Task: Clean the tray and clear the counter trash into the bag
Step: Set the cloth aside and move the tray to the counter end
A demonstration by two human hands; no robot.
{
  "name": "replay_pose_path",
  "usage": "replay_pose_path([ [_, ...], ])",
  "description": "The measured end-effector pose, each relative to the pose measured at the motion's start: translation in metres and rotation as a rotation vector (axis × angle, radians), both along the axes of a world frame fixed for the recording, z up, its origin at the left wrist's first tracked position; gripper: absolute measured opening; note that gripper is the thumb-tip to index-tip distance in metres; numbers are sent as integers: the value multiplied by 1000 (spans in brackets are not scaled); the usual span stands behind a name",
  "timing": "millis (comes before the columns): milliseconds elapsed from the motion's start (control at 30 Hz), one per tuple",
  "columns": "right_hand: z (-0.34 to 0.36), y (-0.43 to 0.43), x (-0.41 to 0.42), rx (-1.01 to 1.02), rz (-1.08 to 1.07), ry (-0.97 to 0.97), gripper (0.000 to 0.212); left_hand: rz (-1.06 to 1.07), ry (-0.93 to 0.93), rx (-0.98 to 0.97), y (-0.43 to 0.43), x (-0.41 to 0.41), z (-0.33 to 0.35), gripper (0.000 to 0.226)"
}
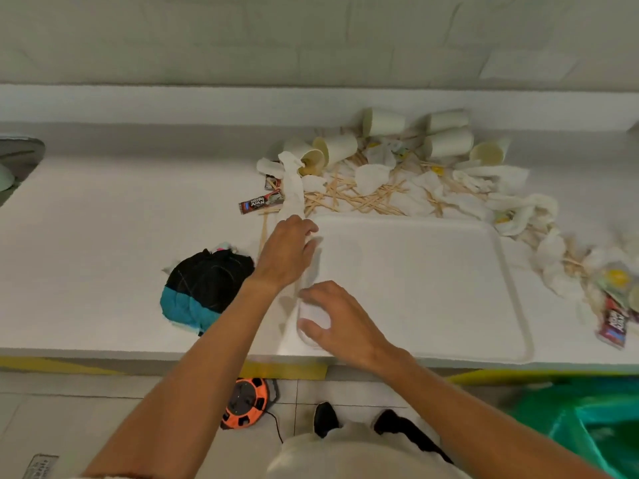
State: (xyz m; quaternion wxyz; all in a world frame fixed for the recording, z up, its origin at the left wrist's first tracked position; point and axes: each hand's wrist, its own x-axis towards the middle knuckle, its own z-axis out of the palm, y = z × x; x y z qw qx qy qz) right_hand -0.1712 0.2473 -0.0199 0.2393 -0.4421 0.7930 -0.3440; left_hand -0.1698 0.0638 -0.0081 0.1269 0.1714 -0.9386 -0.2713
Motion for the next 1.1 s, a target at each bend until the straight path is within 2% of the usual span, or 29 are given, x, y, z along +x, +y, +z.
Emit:
replay_pose_path([
  [200,10,66,-14,4,-346,-128,44,-254,-90,-162,40,-86,-7,36],
  [267,18,73,-13,-2,-430,-194,40,-215,-91,-223,37,-97,-7,37],
  [367,29,98,-13,2,-685,-218,21,-212,-107,-262,42,-124,-11,33],
  [433,35,117,-14,63,-807,-247,24,-218,-114,-257,48,-136,-15,26],
  [500,36,135,-13,138,-827,-400,37,-203,-112,-225,53,-143,-14,21],
  [567,34,146,-9,161,-831,-611,41,-177,-106,-204,58,-148,-14,19],
  [733,27,156,-4,-34,-966,-1164,35,-103,-84,-125,72,-147,-6,13],
  [833,25,164,-4,-60,-1004,-1353,24,-68,-80,-35,75,-142,4,13],
  [933,21,173,-3,-66,-996,-1345,21,-76,-72,51,81,-130,21,15],
  [1100,38,214,-10,-100,-843,-1176,14,-17,-29,16,100,-102,51,16],
])
